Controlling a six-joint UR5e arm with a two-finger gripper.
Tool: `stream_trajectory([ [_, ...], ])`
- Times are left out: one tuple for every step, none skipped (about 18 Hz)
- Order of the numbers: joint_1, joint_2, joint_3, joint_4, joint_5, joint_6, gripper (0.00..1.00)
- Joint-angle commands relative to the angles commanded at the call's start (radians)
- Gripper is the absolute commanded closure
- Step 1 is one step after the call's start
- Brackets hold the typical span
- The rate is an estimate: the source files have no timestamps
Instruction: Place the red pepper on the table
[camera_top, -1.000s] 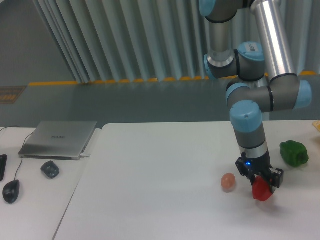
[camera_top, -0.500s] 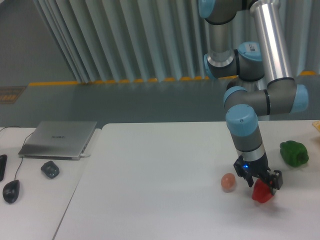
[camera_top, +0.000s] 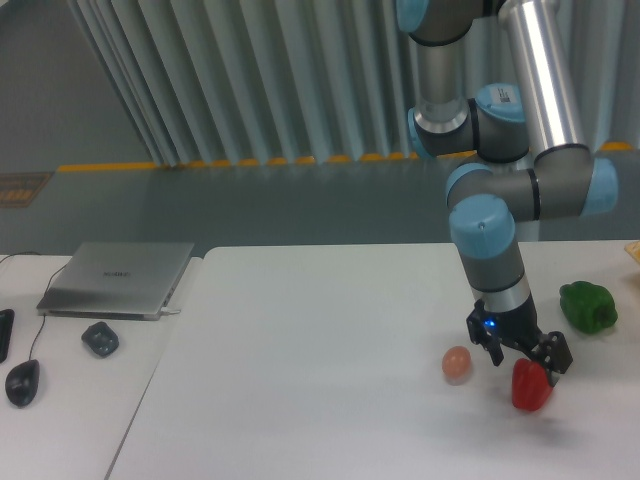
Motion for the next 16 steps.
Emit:
stream_trajectory([
  [0.006, 0.002, 0.014, -0.005, -0.012, 0.003, 0.0],
  [0.011, 0.002, 0.022, -0.011, -0.038, 0.006, 0.0],
  [0.041, 0.02, 0.031, -0.047, -0.079, 0.008, 0.0],
  [0.058, 0.029, 0.04, -0.086, -0.096, 0.02, 0.0],
  [0.066, 0.032, 0.048, -0.124, -0.1, 0.062, 0.0],
  [0.072, 0.041, 0.049, -0.149, -0.1, 0.143, 0.0],
  [0.084, 0.052, 0.049, -0.159, -0.103, 0.241, 0.0],
  [0.103, 0.063, 0.048, -0.172, -0.103, 0.327, 0.0],
  [0.113, 0.072, 0.046, -0.193, -0.109, 0.397, 0.0],
  [0.132, 0.075, 0.046, -0.207, -0.121, 0.46, 0.0],
  [0.15, 0.078, 0.046, -0.221, -0.135, 0.518, 0.0],
  [0.17, 0.089, 0.046, -0.248, -0.15, 0.593, 0.0],
  [0.186, 0.089, 0.046, -0.265, -0.158, 0.639, 0.0],
  [0.195, 0.091, 0.046, -0.271, -0.161, 0.684, 0.0],
  [0.202, 0.091, 0.046, -0.275, -0.161, 0.725, 0.0],
  [0.212, 0.091, 0.045, -0.278, -0.161, 0.76, 0.0],
])
